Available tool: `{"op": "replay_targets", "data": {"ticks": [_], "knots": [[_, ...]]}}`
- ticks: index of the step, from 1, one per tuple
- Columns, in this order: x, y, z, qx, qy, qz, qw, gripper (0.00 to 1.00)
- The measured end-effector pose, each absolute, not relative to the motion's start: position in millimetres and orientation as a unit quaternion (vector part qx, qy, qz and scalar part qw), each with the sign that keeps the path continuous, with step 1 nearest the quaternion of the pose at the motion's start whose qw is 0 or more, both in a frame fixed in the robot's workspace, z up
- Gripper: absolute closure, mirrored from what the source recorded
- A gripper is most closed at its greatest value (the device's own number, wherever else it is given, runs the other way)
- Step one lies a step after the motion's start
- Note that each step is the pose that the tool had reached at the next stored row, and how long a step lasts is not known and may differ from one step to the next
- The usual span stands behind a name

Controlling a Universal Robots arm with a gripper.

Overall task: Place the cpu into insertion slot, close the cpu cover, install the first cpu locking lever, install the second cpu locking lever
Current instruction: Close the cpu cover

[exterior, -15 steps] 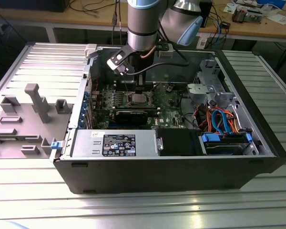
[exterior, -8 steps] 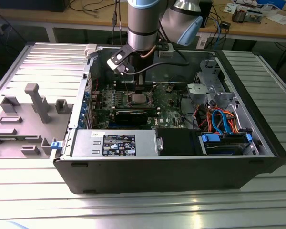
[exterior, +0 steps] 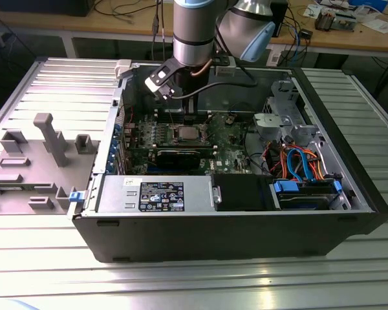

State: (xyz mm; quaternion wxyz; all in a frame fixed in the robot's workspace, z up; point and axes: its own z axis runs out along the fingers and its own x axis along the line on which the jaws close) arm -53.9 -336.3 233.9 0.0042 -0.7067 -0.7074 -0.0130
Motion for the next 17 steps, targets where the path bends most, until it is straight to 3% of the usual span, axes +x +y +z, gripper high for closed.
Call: {"op": "replay_targets", "data": {"ticks": [17], "knots": [[-53.9,-336.3,243.2,-0.707,-0.707,-0.013,0.004,0.89]]}}
